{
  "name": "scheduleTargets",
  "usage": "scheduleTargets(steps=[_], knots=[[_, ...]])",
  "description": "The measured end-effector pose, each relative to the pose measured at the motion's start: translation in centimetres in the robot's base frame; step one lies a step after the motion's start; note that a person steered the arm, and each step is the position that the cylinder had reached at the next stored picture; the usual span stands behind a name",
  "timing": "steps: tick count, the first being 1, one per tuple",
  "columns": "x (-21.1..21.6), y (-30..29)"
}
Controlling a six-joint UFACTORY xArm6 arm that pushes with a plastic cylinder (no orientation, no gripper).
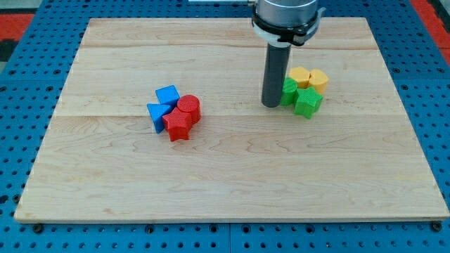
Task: Push the green star below the yellow heart
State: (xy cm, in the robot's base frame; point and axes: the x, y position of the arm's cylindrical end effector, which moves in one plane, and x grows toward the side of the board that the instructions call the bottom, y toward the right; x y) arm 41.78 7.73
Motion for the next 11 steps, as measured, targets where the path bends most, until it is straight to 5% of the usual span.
scheduleTargets(steps=[2, 3, 5, 8, 10, 11], knots=[[2.7, 1.3], [3.8, 7.4], [2.1, 7.7], [1.9, 5.7], [6.3, 5.0], [6.3, -1.9]])
